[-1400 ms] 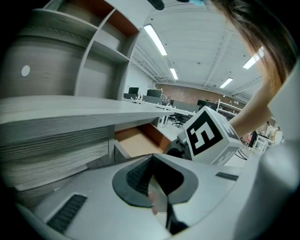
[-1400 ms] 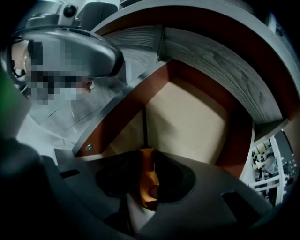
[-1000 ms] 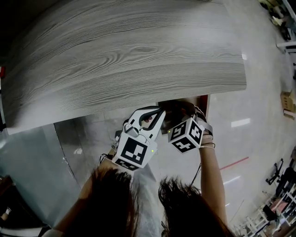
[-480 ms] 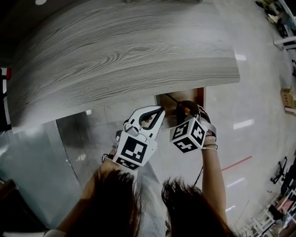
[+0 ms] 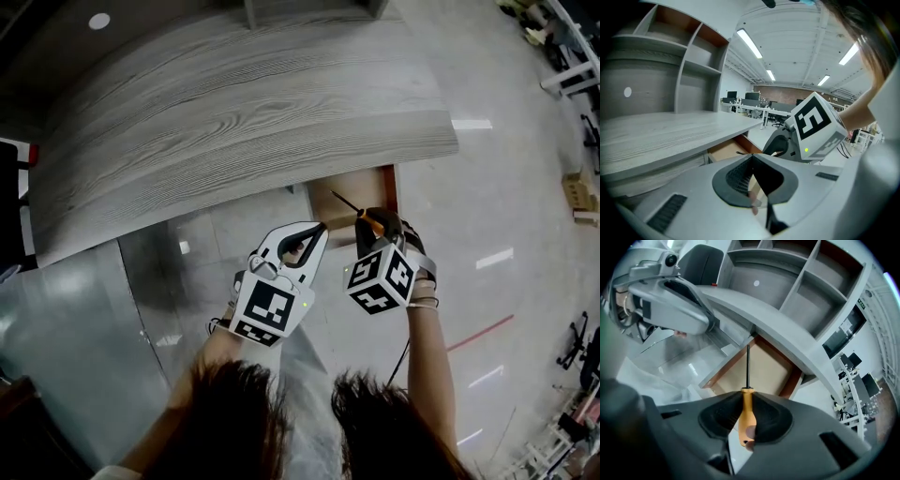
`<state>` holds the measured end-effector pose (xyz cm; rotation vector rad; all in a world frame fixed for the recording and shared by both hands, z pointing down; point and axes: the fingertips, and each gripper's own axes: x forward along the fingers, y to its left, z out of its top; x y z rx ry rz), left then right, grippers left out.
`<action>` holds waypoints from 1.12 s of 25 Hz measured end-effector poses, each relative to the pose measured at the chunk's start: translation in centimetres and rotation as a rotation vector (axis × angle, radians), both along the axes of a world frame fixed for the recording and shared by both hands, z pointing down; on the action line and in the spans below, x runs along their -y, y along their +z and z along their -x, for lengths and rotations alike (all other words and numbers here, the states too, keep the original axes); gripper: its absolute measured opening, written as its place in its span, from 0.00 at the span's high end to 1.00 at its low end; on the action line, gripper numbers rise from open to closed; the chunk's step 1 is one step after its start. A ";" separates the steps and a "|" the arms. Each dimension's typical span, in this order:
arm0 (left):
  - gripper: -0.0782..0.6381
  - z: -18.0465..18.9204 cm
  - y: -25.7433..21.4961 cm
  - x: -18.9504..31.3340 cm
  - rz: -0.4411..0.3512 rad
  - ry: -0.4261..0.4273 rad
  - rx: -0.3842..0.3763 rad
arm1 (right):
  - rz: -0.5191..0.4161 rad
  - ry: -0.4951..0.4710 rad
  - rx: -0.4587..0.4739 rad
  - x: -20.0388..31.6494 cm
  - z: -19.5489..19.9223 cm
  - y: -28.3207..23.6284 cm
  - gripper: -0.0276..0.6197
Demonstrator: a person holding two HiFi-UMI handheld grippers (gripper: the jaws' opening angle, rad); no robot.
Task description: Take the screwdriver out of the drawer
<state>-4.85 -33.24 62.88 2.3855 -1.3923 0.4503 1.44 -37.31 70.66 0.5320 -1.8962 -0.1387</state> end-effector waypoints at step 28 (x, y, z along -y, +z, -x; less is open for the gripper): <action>0.87 -3.8 -14.1 -6.9 -0.051 -0.068 0.025 | -0.131 0.247 0.335 -7.1 -3.9 -17.6 0.83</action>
